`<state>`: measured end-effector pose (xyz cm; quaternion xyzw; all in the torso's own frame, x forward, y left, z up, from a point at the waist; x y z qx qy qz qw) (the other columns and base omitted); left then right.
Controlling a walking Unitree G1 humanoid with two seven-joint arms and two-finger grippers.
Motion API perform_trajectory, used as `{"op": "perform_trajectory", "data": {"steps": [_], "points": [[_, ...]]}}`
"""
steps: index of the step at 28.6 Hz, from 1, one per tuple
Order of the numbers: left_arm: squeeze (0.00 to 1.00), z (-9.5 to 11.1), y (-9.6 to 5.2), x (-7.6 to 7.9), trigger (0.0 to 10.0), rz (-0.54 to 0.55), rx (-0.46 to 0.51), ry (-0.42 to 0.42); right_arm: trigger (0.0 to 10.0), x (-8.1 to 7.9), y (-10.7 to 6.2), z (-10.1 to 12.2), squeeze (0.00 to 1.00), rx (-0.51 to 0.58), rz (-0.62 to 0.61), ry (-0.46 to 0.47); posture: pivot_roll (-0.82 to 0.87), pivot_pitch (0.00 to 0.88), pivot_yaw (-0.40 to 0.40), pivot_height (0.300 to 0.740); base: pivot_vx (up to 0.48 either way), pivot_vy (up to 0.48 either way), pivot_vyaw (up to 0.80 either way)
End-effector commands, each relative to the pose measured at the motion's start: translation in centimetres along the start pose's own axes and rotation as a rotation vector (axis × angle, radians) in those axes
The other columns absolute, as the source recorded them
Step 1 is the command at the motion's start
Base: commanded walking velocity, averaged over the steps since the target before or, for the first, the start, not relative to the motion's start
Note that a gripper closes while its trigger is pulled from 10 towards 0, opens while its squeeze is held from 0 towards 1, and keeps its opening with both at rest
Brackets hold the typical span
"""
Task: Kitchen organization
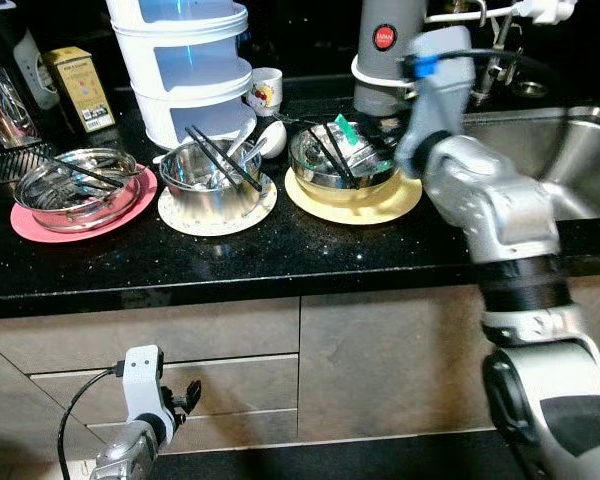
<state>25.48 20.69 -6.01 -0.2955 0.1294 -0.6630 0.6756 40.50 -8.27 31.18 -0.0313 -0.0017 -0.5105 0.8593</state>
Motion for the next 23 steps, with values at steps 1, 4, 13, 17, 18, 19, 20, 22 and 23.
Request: {"op": "perform_trajectory", "data": {"steps": [1, 4, 13, 17, 18, 19, 20, 22, 23], "points": [[0.0, -0.2, -0.1, -0.2, 10.0, 0.011, -0.003, -0.011, 10.0, -0.8, 0.6, 0.1, 0.0, -0.043, 0.037, -0.012, -0.04, 0.002, -0.013, 0.74, 0.0, 0.0, 0.0], [0.0, -0.1, 0.0, -0.1, 10.0, 0.006, 0.0, -0.007, 10.0, -1.9, 1.5, 0.3, 0.0, -0.054, 0.084, -0.05, -0.03, 0.001, -0.02, 0.74, 0.0, 0.0, 0.0], [0.0, 2.9, -1.1, 2.9, 10.0, -0.167, 0.187, 0.217, 10.0, -4.2, 3.5, 0.2, 0.0, -0.081, 0.106, -0.05, 0.01, 0.0, -0.045, 0.74, 0.0, 0.0, 0.0], [0.0, 4.3, -2.3, 4.3, 10.0, -0.279, 0.239, 0.302, 10.0, -4.3, 3.7, 0.0, 0.0, -0.087, 0.107, -0.044, 0.02, 0.0, -0.048, 0.74, 0.0, 0.0, 0.0], [0.0, 4.9, -3.2, 5.2, 10.0, -0.341, 0.263, 0.37, 10.0, -4.1, 3.8, 0.0, 0.0, -0.086, 0.099, -0.046, 0.02, 0.0, -0.047, 0.74, 0.0, 0.0, 0.0], [0.0, 5.2, -3.7, 5.6, 10.0, -0.371, 0.275, 0.399, 10.0, -4.0, 3.9, 0.0, 0.0, -0.084, 0.094, -0.046, 0.02, 0.0, -0.047, 0.74, 0.0, 0.0, 0.0], [0.0, 5.7, -4.2, 6.1, 10.0, -0.397, 0.29, 0.424, 10.0, -3.8, 4.0, 0.0, 0.0, -0.078, 0.083, -0.045, 0.03, 0.0, -0.045, 0.74, 0.0, 0.0, 0.0], [0.0, 6.0, -4.5, 6.4, 10.0, -0.413, 0.3, 0.439, 10.0, -3.6, 4.0, 0.0, 0.0, -0.074, 0.076, -0.045, 0.03, 0.0, -0.045, 0.74, 0.0, 0.0, 0.0], [0.0, 6.5, -5.0, 6.8, 10.0, -0.431, 0.318, 0.462, 10.0, -3.2, 4.1, 0.0, 0.0, -0.069, 0.057, -0.042, 0.03, 0.0, -0.041, 0.74, 0.0, 0.0, 0.0]]}}
Point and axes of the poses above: a point about 5 cm out from each wrist's last joint towards the gripper, its own y axis pointing out of the wrist towards the gripper, its own z axis along the axis of the wrist's last joint, x = y × z, the point moved 3 cm from there along y, pointing out of the wrist towards the gripper
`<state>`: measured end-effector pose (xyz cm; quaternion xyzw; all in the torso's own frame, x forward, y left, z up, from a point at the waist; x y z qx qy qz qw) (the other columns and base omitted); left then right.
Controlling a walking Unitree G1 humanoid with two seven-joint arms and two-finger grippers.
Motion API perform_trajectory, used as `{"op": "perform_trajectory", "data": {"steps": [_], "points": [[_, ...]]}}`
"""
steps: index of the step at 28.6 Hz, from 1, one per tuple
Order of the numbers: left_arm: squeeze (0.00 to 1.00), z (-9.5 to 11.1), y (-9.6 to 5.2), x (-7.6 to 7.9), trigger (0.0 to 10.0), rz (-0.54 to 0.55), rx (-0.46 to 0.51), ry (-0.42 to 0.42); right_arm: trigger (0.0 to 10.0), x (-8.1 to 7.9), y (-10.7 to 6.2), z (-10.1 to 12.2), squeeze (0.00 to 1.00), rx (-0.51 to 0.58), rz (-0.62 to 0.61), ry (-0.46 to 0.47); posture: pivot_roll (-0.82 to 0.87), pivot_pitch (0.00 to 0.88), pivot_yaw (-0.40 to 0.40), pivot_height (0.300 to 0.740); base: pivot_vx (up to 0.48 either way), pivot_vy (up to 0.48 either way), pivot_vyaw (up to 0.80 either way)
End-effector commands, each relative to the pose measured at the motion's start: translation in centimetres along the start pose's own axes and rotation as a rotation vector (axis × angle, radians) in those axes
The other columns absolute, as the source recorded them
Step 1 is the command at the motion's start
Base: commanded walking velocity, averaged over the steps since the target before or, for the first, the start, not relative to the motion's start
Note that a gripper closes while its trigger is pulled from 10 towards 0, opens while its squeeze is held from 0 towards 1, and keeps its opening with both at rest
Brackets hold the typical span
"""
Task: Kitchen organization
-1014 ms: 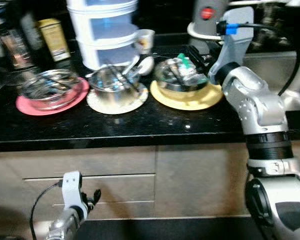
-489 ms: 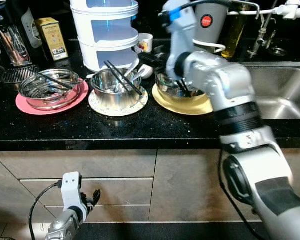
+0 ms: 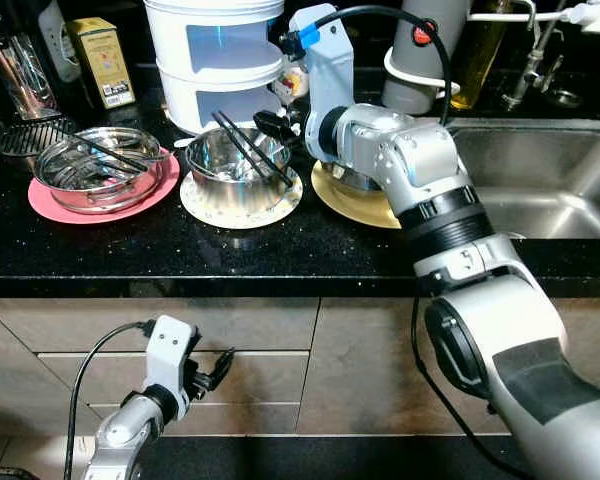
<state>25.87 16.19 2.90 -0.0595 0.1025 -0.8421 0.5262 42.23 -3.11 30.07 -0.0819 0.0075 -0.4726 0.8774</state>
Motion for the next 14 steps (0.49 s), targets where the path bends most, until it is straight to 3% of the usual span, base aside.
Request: {"op": "perform_trajectory", "data": {"steps": [1, 6, 8, 9, 10, 12, 13, 14], "points": [[0.0, 1.6, -0.3, 0.7, 10.0, -0.055, 0.022, 0.05, 10.0, 1.4, -0.2, 0.7, 0.0, 0.036, -0.061, 0.01, 0.03, 0.0, -0.039, 0.74, 0.0, 0.0, 0.0], [0.0, 3.7, -0.8, 2.0, 10.0, -0.106, 0.056, 0.093, 10.0, 3.6, -0.7, 0.5, 0.0, 0.061, -0.136, 0.047, 0.03, 0.004, -0.037, 0.74, 0.0, 0.0, 0.0], [0.0, 5.1, -0.9, 2.8, 10.0, -0.133, 0.079, 0.119, 10.0, 5.4, -1.3, 0.1, 0.0, 0.061, -0.197, 0.065, 0.03, 0.012, -0.032, 0.74, 0.0, 0.0, 0.0], [0.0, 6.1, -0.9, 3.1, 10.0, -0.138, 0.101, 0.128, 10.0, 6.6, -1.7, -0.2, 0.05, 0.054, -0.249, 0.058, 0.03, 0.012, -0.032, 0.74, 0.0, 0.0, 0.0], [0.0, 6.1, -0.9, 3.1, 10.0, -0.138, 0.101, 0.128, 10.0, 6.6, -1.7, -0.2, 0.05, 0.054, -0.249, 0.058, 0.03, 0.012, -0.032, 0.74, 0.0, 0.0, 0.0], [0.0, 8.0, -0.7, 3.2, 10.0, -0.122, 0.153, 0.135, 10.0, 8.5, -2.4, -1.2, 0.18, 0.019, -0.334, 0.029, 0.03, 0.018, -0.03, 0.74, 0.0, 0.0, 0.0], [0.0, 8.0, -0.7, 3.2, 10.0, -0.122, 0.153, 0.135, 10.0, 8.5, -2.4, -1.2, 0.18, 0.019, -0.334, 0.029, 0.03, 0.018, -0.03, 0.74, 0.0, 0.0, 0.0], [0.0, 9.0, -0.7, 3.2, 10.0, -0.108, 0.18, 0.121, 10.0, 8.9, -2.6, -1.7, 0.8, 0.002, -0.357, 0.016, 0.03, 0.018, -0.03, 0.74, 0.0, 0.0, 0.0]]}}
Point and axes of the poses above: a point about 5 cm out from each wrist's last joint towards the gripper, its own y axis pointing out of the wrist towards the gripper, its own z axis along the axis of the wrist's last joint, x = y × z, the point moved 3 cm from there along y, pointing out of the wrist towards the gripper
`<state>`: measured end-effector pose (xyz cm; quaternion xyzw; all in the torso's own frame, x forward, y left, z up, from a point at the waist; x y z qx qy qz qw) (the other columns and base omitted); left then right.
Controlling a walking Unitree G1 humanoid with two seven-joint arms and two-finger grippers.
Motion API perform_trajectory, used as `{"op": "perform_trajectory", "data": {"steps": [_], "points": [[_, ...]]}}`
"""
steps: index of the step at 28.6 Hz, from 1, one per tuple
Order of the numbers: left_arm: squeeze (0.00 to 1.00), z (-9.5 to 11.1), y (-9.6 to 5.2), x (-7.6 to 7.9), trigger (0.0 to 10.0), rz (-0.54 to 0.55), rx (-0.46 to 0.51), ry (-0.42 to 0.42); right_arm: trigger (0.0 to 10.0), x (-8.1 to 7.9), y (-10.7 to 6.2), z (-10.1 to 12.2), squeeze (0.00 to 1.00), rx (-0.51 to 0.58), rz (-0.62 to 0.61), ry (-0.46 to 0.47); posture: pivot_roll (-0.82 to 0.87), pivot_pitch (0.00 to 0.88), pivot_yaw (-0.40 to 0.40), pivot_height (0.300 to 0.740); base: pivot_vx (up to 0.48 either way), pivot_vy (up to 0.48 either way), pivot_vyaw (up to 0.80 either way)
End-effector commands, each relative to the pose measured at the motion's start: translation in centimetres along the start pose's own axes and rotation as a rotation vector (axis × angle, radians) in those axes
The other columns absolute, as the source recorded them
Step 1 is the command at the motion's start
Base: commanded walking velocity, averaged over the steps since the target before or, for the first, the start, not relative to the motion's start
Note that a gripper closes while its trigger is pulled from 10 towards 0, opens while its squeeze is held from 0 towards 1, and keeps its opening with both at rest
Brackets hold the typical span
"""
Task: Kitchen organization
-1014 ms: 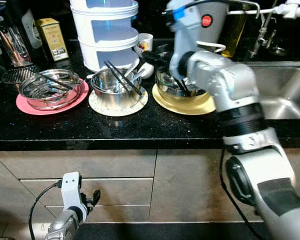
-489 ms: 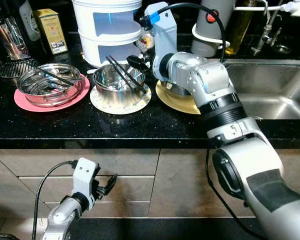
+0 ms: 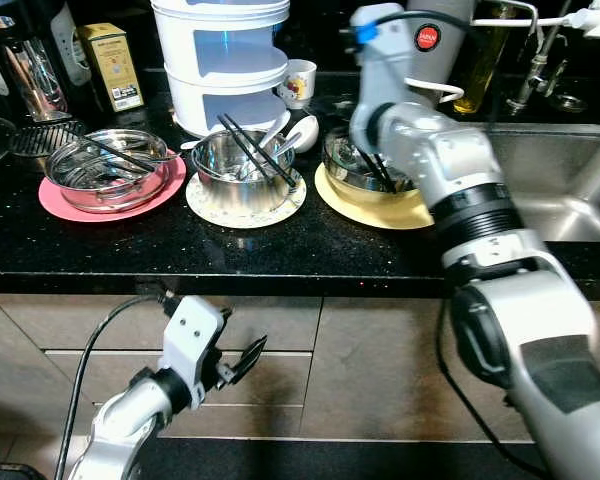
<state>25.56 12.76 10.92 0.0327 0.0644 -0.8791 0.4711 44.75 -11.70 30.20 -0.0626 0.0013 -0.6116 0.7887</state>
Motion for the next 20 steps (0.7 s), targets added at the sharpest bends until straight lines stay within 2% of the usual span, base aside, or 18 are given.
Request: {"op": "perform_trajectory", "data": {"steps": [1, 2, 4, 5, 7, 9, 11, 12, 17, 20], "points": [[0.0, 0.9, 0.2, -0.1, 10.0, 0.011, 0.017, -0.008, 10.0, 0.4, 0.1, -0.8, 0.8, -0.022, -0.028, -0.02, 0.03, 0.018, -0.03, 0.74, 0.0, 0.0, 0.0], [0.0, 2.0, 0.5, -0.3, 10.0, 0.029, 0.052, -0.024, 10.0, 0.7, 0.1, -1.4, 1.0, -0.041, -0.042, -0.037, 0.03, 0.022, -0.031, 0.74, 0.0, 0.0, 0.0], [0.0, 4.5, 0.8, -0.5, 10.0, 0.049, 0.122, -0.038, 10.0, 1.1, 0.1, -2.3, 1.0, -0.065, -0.064, -0.055, 0.04, 0.022, -0.031, 0.74, 0.0, 0.0, 0.0], [0.0, 4.5, 0.8, -0.5, 10.0, 0.049, 0.122, -0.038, 10.0, 1.1, 0.1, -2.3, 1.0, -0.065, -0.064, -0.055, 0.04, 0.022, -0.031, 0.74, 0.0, 0.0, 0.0], [0.0, 6.5, 0.9, -0.4, 10.0, 0.064, 0.177, -0.056, 10.0, 1.6, 0.0, -2.9, 1.0, -0.087, -0.075, -0.047, 0.04, 0.025, -0.031, 0.74, 0.0, 0.0, 0.0], [0.0, 7.6, 0.8, -0.1, 10.0, 0.064, 0.193, -0.058, 10.0, 2.0, -0.1, -3.3, 0.58, -0.104, -0.068, -0.03, 0.04, 0.026, -0.031, 0.74, 0.0, 0.0, 0.0], [0.0, 7.6, 0.8, -0.1, 10.0, 0.064, 0.193, -0.058, 10.0, 2.0, -0.1, -3.3, 0.58, -0.104, -0.068, -0.03, 0.04, 0.026, -0.031, 0.74, 0.0, 0.0, 0.0], [0.0, 8.0, 0.8, -0.1, 10.0, 0.068, 0.202, -0.063, 10.0, 2.2, -0.2, -3.4, 0.0, -0.109, -0.063, -0.021, 0.04, 0.026, -0.031, 0.74, 0.0, 0.0, 0.0], [0.0, 9.1, 0.7, -0.6, 10.0, 0.099, 0.218, -0.065, 10.0, 2.4, -0.4, -3.6, 0.0, -0.137, -0.031, 0.012, 0.03, 0.03, -0.03, 0.74, 0.0, 0.0, 0.0], [0.0, 9.6, 0.6, -1.1, 10.0, 0.127, 0.219, -0.06, 10.0, 2.0, -0.5, -3.8, 0.0, -0.167, -0.003, 0.026, 0.03, 0.029, -0.031, 0.74, 0.0, 0.0, 0.0]]}}
Point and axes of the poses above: a point about 5 cm out from each wrist's last joint towards the gripper, its own y axis pointing out of the wrist towards the gripper, its own z axis along the axis of the wrist's last joint, x = y × z, the point moved 3 cm from there along y, pointing out of the wrist towards the gripper
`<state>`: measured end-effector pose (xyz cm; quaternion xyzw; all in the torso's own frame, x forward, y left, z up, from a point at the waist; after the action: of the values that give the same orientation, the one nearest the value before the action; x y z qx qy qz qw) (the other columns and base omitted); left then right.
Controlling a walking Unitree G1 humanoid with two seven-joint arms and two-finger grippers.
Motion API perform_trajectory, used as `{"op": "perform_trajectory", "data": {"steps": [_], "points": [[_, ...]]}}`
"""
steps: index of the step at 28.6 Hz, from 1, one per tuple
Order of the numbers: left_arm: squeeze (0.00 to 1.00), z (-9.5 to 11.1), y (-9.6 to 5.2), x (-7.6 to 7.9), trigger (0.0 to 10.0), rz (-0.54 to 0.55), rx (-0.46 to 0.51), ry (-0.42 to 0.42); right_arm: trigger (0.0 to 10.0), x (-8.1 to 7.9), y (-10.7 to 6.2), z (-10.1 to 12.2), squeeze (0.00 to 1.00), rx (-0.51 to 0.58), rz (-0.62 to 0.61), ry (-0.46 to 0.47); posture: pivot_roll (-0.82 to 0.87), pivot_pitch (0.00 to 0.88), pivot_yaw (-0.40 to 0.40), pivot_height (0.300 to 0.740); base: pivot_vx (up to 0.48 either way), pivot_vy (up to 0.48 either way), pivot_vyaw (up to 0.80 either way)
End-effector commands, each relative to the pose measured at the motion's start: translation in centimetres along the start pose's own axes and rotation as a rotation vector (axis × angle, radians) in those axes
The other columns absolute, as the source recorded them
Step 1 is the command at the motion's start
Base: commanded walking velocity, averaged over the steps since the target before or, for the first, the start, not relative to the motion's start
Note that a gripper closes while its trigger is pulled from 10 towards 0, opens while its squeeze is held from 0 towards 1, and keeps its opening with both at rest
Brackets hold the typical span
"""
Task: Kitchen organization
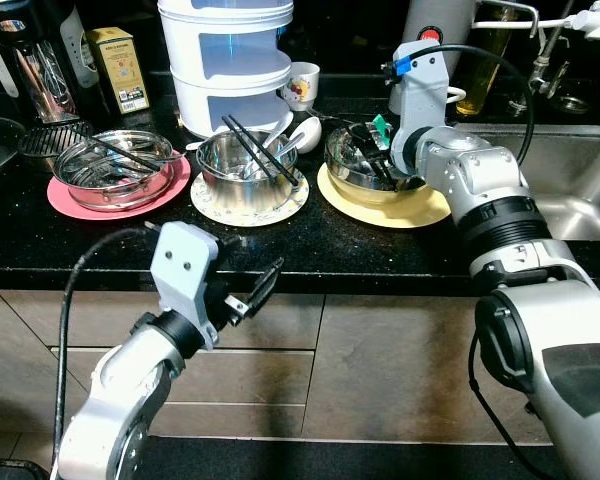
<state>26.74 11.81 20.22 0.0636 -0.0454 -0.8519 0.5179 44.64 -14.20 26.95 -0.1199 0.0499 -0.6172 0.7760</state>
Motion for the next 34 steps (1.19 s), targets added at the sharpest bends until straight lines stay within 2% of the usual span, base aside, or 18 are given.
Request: {"op": "perform_trajectory", "data": {"steps": [1, 6, 9, 20, 22, 34], "points": [[0.0, 0.5, 0.0, -0.2, 10.0, 0.018, 0.002, -0.003, 10.0, -0.4, 0.0, -0.6, 0.0, -0.036, 0.031, 0.02, 0.03, 0.029, -0.031, 0.74, 0.0, 0.0, 0.0], [0.0, 0.7, 0.1, -0.5, 10.0, 0.052, -0.01, 0.009, 10.0, -1.5, 0.4, -1.8, 0.0, -0.116, 0.078, 0.014, 0.03, 0.031, -0.043, 0.74, 0.0, 0.0, 0.0], [0.0, 0.8, 0.3, -0.2, 10.0, 0.053, -0.01, -0.001, 10.0, -2.2, 0.4, -1.7, 0.0, -0.126, 0.102, 0.008, 0.03, 0.032, -0.05, 0.74, 0.0, 0.0, 0.0], [0.0, 1.3, 0.5, 0.1, 10.0, 0.052, -0.004, -0.015, 10.0, -1.8, 0.2, -1.1, 0.0, -0.126, 0.082, -0.002, 0.02, 0.037, -0.057, 0.74, 0.0, 0.0, 0.0], [0.0, 1.5, 0.5, 0.2, 10.0, 0.05, 0.0, -0.019, 0.0, -1.6, 0.1, -1.0, 0.0, -0.127, 0.077, 0.001, 0.02, 0.036, -0.06, 0.74, 0.0, 0.0, 0.0], [0.0, 2.1, 0.6, 0.4, 10.0, 0.052, 0.022, -0.032, 0.0, -1.2, 0.0, -0.7, 0.0, -0.119, 0.056, 0.003, 0.01, 0.04, -0.066, 0.74, 0.0, 0.0, 0.0]]}}
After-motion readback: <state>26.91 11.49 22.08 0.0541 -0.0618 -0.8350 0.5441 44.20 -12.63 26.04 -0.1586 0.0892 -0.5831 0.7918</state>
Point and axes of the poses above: a point about 5 cm out from each wrist's last joint towards the gripper, its own y axis pointing out of the wrist towards the gripper, its own z axis along the axis of the wrist's last joint, x = y × z, the point moved 3 cm from there along y, pointing out of the wrist towards the gripper
